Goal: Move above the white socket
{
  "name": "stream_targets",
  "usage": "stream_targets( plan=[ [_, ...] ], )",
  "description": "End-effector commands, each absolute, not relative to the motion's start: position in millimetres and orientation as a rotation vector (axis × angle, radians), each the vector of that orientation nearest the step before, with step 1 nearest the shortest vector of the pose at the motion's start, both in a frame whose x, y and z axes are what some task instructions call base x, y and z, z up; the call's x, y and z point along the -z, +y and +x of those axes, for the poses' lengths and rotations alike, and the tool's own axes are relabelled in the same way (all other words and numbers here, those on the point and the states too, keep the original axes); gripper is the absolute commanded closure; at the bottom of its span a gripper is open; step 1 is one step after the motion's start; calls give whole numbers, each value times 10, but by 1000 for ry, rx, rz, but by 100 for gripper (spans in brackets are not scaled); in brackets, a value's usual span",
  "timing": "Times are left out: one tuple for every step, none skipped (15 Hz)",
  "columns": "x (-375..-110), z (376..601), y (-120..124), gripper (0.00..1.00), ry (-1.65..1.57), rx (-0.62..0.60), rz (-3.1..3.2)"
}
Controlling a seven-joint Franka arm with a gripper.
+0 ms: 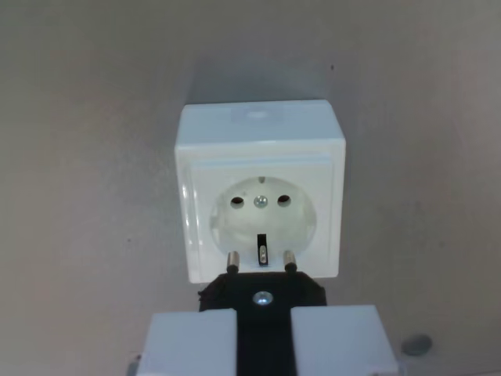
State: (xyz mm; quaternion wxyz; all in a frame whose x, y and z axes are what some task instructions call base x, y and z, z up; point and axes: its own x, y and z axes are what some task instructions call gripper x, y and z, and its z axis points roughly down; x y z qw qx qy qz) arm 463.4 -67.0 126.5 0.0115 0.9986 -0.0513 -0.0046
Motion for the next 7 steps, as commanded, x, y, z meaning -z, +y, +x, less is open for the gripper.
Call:
stream_targets(
  plan=[
    [-1165, 4562, -718, 100, -94, -171, 3078],
    [-1149, 4556, -719, 100, -96, -172, 3078],
    [-1136, 4551, -721, 100, -97, -172, 3078],
    [-1124, 4547, -721, 100, -98, -169, 3078],
    [-1114, 4543, -722, 100, -97, -168, 3078],
    [-1107, 4539, -723, 100, -99, -168, 3079],
    [-1100, 4535, -724, 100, -100, -168, 3079]
  ],
)
